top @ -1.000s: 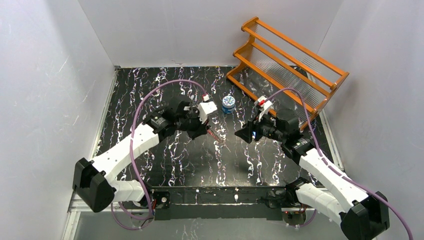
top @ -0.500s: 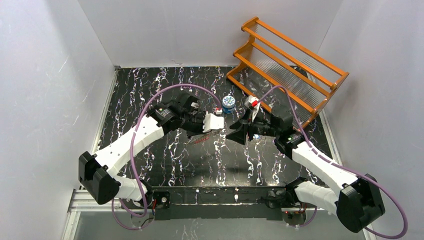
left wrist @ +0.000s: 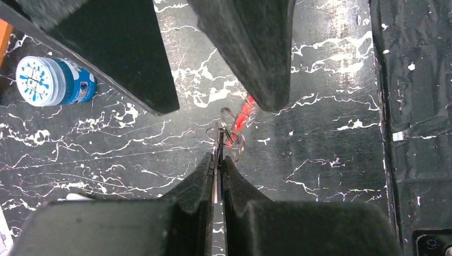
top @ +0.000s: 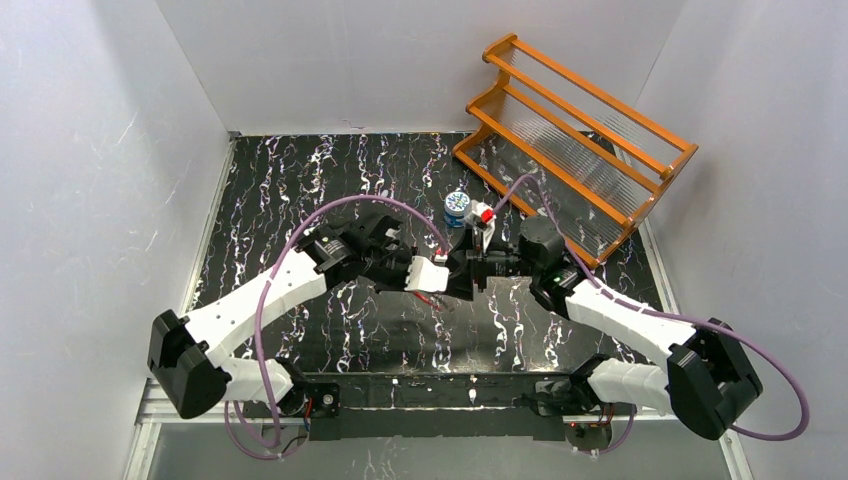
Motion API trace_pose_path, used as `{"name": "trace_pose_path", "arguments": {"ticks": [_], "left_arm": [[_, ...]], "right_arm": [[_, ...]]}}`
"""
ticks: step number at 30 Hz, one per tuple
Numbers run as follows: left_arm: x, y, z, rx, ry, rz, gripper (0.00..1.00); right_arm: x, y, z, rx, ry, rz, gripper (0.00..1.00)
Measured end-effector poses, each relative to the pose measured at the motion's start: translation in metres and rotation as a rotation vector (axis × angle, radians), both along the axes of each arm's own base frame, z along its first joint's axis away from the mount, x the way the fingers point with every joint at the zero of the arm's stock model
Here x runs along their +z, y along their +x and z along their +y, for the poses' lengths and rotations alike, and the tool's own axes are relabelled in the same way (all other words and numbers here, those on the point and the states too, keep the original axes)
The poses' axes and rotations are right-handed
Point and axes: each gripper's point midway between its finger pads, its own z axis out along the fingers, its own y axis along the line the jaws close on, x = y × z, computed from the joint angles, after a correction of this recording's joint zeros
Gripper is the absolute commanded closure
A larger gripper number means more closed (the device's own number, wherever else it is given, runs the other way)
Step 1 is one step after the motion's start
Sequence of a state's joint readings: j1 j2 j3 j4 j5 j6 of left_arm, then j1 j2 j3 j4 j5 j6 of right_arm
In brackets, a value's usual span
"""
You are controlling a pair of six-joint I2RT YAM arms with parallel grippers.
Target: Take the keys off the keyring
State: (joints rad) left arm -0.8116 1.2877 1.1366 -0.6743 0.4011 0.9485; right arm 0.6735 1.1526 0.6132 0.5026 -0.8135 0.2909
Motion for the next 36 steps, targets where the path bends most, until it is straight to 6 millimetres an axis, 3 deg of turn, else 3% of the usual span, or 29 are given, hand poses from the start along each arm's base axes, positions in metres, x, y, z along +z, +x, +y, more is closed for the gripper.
{"name": "trace_pose_path", "arguments": {"ticks": [4,13,30,36], "left_arm": [[0.003,-0.004,0.000,-0.012,-0.023,-0.023,1.00],[0.006,-0.008,-0.003,-0.027,-0.053,-0.034,1.00],[0.003,-0.010,-0.006,-0.035,-0.062,-0.013,1.00],[-0.001,-0.012,-0.008,-0.040,-0.057,0.006,1.00]], "right_arm": [[-0.005,-0.008,0.010,0.016,-0.009,0.004,0.42],[-0.040,-0.009,0.028,0.023,-0.082,0.065,0.50],[-0.037,-0.011,0.031,0.016,-0.077,0.049,0.46],[-0.033,-0.008,0.030,-0.004,-0.071,0.033,0.55]]}}
